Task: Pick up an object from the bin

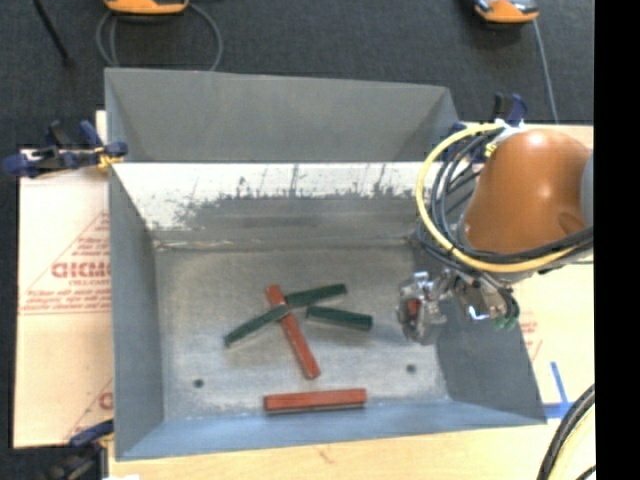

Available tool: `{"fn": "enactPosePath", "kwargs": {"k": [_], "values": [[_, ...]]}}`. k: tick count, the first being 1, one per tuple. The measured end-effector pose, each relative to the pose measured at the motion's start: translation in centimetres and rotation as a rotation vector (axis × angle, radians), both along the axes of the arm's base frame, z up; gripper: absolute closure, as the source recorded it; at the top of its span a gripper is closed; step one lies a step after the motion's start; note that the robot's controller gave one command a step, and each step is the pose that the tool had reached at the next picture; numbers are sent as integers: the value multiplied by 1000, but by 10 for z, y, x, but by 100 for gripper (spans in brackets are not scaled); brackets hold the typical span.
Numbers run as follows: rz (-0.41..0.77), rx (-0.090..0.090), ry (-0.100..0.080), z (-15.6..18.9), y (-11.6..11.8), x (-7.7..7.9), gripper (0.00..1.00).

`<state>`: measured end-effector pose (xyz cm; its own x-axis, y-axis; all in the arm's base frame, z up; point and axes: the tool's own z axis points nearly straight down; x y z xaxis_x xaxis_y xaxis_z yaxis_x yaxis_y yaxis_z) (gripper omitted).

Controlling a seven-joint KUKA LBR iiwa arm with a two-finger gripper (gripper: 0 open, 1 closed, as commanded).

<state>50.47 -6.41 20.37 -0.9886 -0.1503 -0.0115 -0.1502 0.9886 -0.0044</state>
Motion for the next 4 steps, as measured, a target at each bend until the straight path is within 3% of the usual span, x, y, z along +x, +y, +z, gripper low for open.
{"fn": "enactPosePath", "kwargs": {"k": [1, 2, 3, 4], "values": [[-1, 2, 8, -4, 1, -2, 0], [193, 0, 7, -134, -6, 26, 0], [191, 0, 0, -129, -6, 28, 100], [155, -2, -1, -4, -18, 54, 100]]}}
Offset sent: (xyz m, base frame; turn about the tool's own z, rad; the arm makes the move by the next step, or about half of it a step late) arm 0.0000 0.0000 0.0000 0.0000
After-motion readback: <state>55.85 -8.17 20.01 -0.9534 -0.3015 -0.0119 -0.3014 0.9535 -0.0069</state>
